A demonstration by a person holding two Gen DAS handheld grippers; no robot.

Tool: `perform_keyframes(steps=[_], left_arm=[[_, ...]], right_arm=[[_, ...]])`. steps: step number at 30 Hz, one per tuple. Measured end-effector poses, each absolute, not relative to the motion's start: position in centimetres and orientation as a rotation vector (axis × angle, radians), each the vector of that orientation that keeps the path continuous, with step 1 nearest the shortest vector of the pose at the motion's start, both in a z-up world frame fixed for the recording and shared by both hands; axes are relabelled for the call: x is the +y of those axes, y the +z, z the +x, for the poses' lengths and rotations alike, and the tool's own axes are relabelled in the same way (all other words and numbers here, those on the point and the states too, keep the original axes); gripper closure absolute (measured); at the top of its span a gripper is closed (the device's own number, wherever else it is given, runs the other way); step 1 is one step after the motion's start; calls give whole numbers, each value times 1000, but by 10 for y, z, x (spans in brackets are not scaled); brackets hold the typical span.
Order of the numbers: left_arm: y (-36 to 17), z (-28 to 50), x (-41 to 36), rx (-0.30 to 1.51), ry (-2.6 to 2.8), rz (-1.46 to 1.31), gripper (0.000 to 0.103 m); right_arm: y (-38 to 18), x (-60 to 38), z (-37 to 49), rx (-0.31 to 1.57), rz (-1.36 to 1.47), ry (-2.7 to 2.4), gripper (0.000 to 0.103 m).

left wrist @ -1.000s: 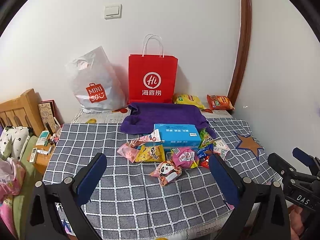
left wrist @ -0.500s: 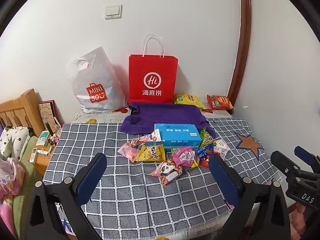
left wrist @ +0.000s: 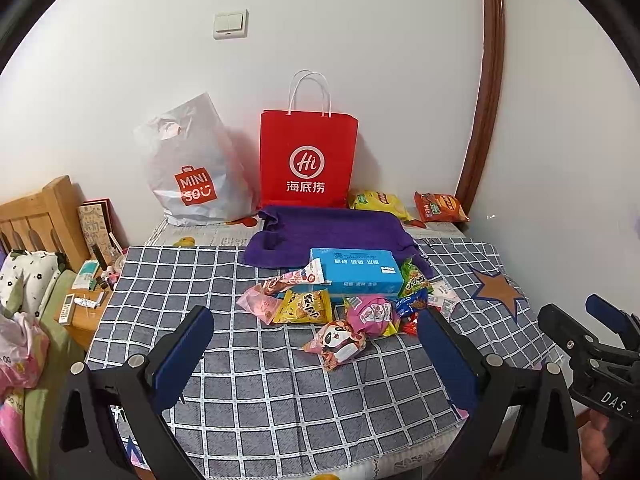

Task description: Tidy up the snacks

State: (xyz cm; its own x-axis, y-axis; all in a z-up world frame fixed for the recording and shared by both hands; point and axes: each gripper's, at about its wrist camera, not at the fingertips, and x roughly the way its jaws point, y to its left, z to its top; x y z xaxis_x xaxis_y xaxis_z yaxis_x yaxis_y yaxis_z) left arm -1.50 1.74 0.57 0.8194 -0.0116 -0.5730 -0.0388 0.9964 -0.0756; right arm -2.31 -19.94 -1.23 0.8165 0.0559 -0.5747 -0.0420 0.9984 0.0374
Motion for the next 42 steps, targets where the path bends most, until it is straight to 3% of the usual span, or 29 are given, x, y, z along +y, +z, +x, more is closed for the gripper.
perform_keyframes(steps=[42], left_arm=[[7,-10,16,602,8,-80,1]], right_arm=[[-8,-194,-24,602,6,62,0]])
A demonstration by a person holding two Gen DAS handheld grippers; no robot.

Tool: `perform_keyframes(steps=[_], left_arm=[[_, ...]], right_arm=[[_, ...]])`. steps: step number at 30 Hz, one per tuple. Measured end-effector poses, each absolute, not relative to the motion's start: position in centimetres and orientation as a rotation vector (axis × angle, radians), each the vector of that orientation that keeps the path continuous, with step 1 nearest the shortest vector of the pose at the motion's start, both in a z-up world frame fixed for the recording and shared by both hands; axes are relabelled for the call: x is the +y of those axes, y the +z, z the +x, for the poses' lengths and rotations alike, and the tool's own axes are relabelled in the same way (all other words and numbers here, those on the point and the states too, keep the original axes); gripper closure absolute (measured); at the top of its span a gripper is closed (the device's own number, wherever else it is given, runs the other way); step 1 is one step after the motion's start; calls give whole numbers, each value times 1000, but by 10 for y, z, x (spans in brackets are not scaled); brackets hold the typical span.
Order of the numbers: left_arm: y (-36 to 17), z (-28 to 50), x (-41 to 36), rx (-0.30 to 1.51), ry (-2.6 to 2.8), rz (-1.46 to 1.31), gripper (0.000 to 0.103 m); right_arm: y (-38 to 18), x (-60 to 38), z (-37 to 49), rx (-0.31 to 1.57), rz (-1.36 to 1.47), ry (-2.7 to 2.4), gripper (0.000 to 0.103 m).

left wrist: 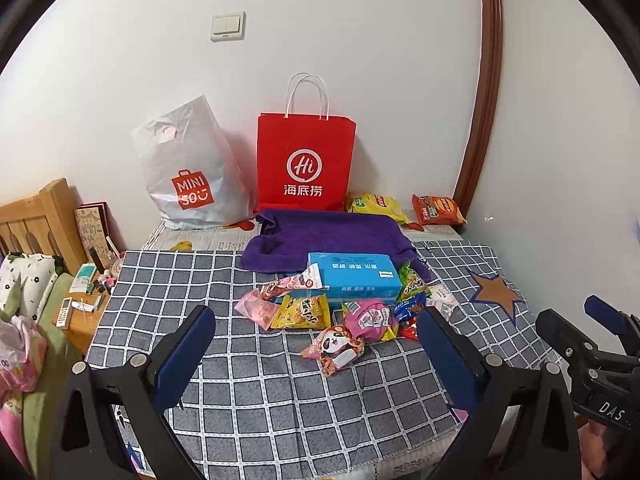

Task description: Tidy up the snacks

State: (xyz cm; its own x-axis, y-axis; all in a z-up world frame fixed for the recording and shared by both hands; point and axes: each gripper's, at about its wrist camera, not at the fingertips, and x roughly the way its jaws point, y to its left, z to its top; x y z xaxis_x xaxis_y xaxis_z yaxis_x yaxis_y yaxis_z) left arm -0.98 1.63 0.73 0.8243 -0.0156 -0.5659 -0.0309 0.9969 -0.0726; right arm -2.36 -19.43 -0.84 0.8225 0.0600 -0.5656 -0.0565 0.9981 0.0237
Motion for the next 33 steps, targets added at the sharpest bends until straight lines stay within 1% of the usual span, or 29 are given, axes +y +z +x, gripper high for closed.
perform_keyframes(steps=[7,16,24,33], left_arm=[[2,2,17,610,12,-68,2],[-17,36,28,657,27,-85,2],[-44,70,41,718,37,-115,5],[-73,106,55,789,55,-131,5]], right_arm=[[-14,-196,-11,615,-28,87,0],[-33,-212,20,656,17,3,0],[-63,-227,56,732,41,-8,0],[-100,-246,98,775,105,-14,1]])
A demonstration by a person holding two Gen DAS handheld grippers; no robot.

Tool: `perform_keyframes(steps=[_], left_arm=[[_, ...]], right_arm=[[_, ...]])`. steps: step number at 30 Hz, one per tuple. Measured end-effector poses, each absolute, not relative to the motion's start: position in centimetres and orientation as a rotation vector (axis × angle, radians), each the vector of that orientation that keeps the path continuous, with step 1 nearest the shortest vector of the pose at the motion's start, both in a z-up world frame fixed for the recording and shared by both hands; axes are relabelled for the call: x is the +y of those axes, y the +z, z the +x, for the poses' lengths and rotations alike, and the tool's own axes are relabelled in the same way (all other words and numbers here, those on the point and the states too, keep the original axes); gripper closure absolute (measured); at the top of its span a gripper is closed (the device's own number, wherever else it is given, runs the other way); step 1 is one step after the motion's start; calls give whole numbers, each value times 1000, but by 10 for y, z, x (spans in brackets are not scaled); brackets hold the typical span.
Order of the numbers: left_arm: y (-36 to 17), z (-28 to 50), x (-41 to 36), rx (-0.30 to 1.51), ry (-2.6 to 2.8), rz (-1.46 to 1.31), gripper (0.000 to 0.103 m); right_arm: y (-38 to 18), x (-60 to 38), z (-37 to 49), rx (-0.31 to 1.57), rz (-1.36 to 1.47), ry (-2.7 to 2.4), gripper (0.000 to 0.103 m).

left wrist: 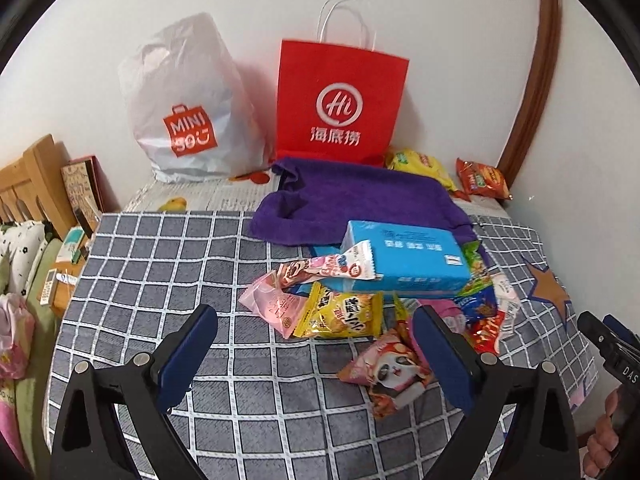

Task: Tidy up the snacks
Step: 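Reach the right gripper to the pink pastry packet and grasp it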

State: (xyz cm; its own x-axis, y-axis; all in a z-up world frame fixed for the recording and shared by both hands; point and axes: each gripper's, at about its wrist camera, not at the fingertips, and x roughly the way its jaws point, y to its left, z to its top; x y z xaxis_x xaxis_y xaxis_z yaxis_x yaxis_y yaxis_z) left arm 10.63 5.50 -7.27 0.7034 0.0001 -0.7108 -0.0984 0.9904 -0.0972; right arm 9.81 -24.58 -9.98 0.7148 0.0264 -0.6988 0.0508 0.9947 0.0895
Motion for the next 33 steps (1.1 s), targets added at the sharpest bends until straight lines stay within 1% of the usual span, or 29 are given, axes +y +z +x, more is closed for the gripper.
perform_keyframes(steps=[4,7,9,14,17,18,20,23,26,33], left_arm=[[-82,120,63,817,56,-148,5],[-88,132,69,848,56,-161,5],[-91,137,71,861,53,-177,5],[-97,149,73,873,46,-181,5],[-99,159,72,874,37,-173,5],[-100,162,72,873,34,-168,5],[-101,167,71,872,31,-162,5],[-105,175,71,877,23,-158,5],[-110,183,70,890,16,-158,5],[-120,194,77,907,14,-169,5]], right_arm=[[-114,-249,115,799,66,-46,3],[-126,-251,131,835,34,-67,10],[-132,-254,139,851,41,-61,17],[-145,-260,164,875,44,-48,25],[-155,-260,179,892,13,-46,34],[-158,-260,184,899,7,-45,39],[-165,-261,195,921,-6,-34,43],[-176,-261,209,940,-15,-24,45],[-185,-260,222,967,-10,4,50],[-208,-252,247,1023,-63,19,51]])
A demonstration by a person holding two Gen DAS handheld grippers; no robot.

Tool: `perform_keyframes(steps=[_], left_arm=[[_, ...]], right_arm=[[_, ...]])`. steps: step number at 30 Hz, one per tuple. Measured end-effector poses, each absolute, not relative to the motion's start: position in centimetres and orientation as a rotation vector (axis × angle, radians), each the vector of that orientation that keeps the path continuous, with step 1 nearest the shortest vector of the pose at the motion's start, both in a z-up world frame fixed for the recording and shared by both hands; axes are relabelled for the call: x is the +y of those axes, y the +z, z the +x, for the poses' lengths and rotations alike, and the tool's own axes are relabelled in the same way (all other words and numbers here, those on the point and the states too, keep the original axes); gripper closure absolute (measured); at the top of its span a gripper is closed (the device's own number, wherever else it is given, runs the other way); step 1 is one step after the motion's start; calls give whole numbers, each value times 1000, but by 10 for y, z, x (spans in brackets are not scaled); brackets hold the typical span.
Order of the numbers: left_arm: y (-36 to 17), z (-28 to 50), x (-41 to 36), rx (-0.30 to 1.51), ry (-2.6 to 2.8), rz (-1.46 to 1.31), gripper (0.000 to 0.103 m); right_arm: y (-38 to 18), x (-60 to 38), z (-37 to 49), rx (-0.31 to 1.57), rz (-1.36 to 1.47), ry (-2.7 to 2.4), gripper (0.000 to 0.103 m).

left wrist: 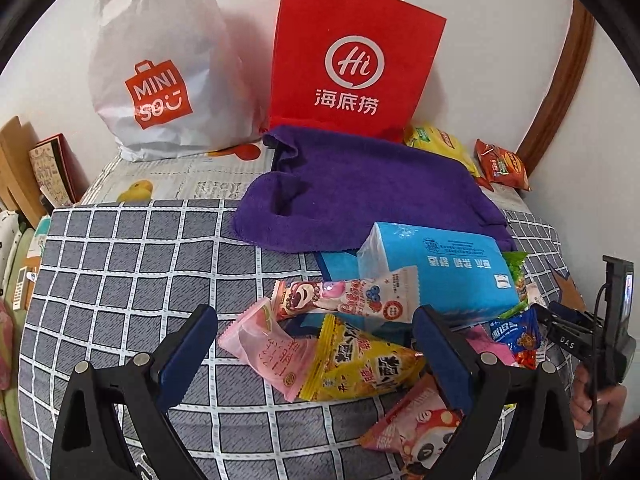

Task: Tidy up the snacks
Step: 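Reach the right gripper to the pink pastry packet and grasp it, then grasp the pink candy packet with the left gripper while the right gripper holds its pastry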

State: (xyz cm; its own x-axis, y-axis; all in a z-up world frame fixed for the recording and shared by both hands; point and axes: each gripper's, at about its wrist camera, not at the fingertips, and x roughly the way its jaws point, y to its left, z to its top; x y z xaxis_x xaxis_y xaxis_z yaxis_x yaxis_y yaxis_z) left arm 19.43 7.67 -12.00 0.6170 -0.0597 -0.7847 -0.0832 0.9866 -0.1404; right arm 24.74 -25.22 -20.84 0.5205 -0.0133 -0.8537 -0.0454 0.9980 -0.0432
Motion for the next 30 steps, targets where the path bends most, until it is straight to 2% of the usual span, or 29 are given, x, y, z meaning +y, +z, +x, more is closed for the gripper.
perform_keyframes(steps=[8,10,23,30], left_arm=[[-124,198,84,913,23,-183,5],[-125,197,86,914,29,-184,5],[-131,179,103,929,76,-182,5],[-153,178,118,990,131,-210,6]], right_arm=[[-223,-243,261,1052,-131,57,47],[-220,-245,259,1044,-147,59,65],[-170,-280,196,916,-4,-4,65],[-168,-265,160,907,9,57,65]])
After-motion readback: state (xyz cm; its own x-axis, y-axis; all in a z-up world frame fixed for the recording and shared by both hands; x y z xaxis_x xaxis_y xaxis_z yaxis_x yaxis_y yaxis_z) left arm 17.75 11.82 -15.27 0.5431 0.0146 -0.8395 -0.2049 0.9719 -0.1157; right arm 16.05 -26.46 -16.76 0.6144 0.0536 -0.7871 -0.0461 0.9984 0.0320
